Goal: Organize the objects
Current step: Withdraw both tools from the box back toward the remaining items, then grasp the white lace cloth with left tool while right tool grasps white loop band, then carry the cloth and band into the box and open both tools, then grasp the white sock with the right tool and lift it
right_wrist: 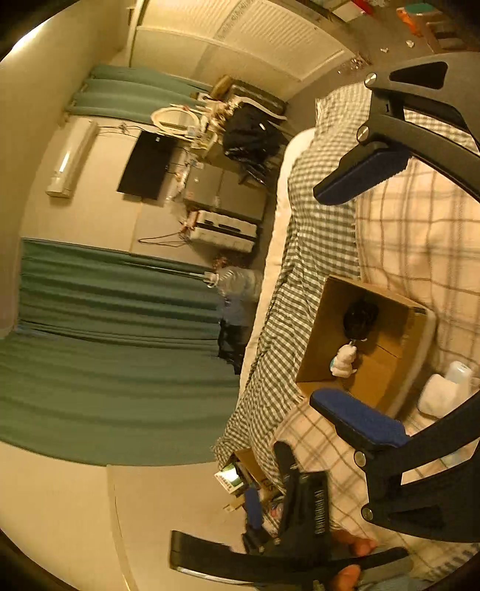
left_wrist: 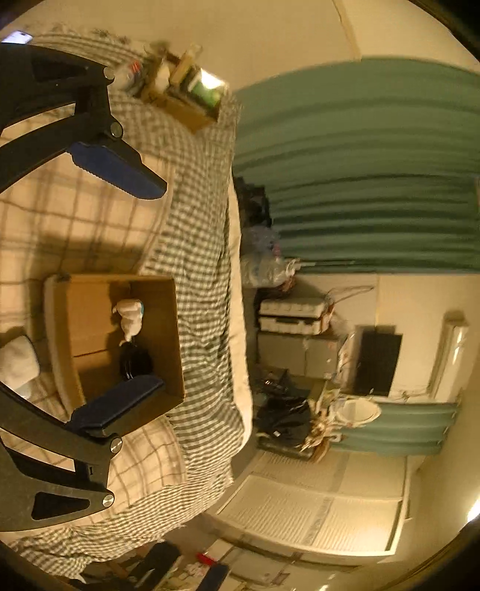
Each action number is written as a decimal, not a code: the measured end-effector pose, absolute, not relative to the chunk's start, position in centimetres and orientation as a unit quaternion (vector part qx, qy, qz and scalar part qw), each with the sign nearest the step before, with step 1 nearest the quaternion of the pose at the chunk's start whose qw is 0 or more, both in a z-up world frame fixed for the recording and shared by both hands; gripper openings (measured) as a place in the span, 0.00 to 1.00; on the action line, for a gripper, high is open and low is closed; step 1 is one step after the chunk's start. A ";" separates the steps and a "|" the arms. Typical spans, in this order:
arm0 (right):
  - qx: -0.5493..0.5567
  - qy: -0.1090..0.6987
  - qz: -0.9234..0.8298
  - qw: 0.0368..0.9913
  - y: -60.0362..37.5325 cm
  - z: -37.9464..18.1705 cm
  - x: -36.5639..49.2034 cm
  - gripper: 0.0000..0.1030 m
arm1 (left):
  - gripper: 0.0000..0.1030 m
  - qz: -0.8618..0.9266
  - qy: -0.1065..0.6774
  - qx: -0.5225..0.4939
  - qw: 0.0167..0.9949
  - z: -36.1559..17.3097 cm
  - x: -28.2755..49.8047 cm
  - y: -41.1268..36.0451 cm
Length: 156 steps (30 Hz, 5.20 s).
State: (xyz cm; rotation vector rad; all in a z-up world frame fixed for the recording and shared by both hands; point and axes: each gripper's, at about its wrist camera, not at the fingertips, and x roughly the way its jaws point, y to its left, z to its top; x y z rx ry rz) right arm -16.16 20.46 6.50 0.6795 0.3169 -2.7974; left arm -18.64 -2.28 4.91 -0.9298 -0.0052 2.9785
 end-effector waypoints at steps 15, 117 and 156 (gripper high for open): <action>0.250 0.103 -0.955 0.123 20.6 3.1 -3.8 0.99 | 0.96 0.953 -0.009 -0.301 -0.022 3.0 -6.0 -2.8; 0.399 0.142 -0.878 0.223 14.5 -9.3 -33.1 0.03 | 0.09 0.901 0.051 -0.425 0.071 -8.1 -32.1 2.3; 0.420 0.115 -0.882 0.182 14.0 -11.1 -9.5 0.67 | 0.80 0.912 0.028 -0.406 -0.042 -9.8 -8.0 -3.1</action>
